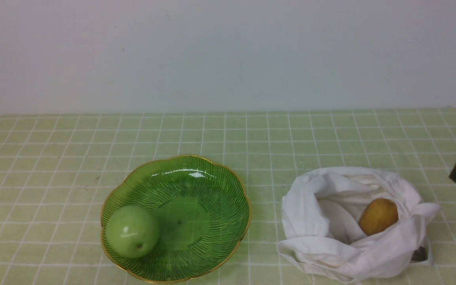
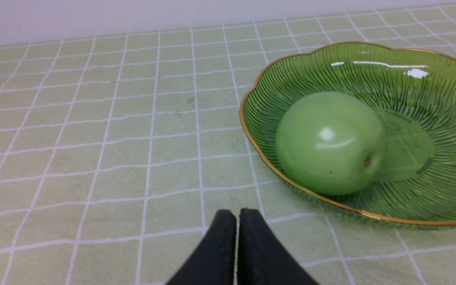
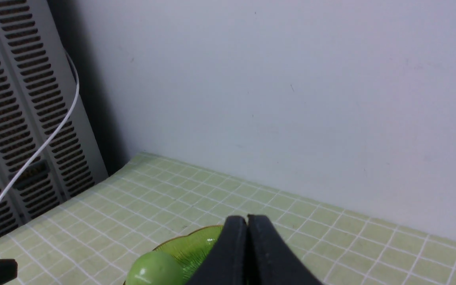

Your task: Take the fruit out of the bag on the green coffee tablecloth and place them on the plate.

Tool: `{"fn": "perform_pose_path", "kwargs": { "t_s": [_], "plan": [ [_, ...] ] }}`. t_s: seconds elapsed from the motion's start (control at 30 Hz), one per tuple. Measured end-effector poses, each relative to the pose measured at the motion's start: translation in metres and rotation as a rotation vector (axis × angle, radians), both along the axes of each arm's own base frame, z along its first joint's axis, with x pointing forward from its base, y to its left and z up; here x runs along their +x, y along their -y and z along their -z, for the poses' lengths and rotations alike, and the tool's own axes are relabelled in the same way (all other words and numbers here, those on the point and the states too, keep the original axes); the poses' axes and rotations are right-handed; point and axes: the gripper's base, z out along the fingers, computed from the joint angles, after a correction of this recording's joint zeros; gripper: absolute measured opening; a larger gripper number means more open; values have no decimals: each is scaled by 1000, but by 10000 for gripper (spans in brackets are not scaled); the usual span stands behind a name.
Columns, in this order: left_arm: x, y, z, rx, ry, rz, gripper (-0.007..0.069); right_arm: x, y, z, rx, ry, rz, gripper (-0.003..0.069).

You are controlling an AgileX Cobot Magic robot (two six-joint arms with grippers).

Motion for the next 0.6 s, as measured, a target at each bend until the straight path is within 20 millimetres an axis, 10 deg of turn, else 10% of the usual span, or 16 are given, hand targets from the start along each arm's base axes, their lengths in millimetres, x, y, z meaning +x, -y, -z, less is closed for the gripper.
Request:
{"fn": "perform_pose_path", "kwargs": {
  "t_s": [0.6],
  "plan": [
    [0, 0, 0, 0, 0, 0, -8, -5, -1, -10, -45, 171, -38, -14]
  ]
}}
